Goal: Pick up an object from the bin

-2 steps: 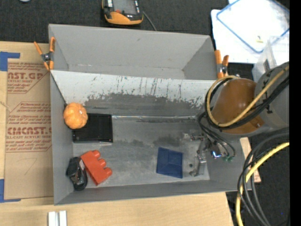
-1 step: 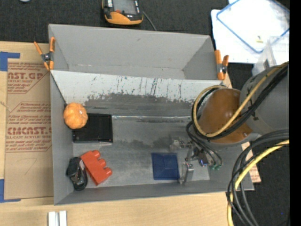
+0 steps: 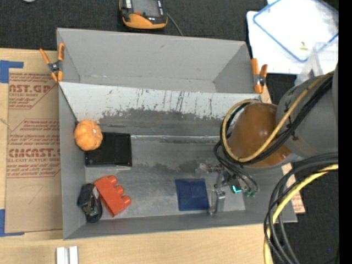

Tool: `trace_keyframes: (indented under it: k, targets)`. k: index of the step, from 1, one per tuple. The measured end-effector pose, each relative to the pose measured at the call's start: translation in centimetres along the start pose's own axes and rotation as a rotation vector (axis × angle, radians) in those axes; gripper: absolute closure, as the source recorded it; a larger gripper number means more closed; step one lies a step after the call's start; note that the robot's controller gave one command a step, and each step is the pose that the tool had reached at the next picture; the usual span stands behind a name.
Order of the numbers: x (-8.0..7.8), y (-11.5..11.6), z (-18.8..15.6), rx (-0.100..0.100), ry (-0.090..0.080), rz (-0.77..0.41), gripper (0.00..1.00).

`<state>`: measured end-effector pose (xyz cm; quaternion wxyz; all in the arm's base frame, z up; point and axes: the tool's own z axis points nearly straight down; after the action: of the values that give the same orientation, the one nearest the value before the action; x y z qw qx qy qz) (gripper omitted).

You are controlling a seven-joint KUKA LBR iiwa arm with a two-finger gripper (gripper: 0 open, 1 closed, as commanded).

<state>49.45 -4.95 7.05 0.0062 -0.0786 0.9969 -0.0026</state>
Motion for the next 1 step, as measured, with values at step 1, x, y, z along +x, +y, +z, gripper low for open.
trace_keyframes:
  k: [1]
  targets:
    - [-0.12, 0.31, 0.02, 0.001, -0.002, -0.019, 0.00]
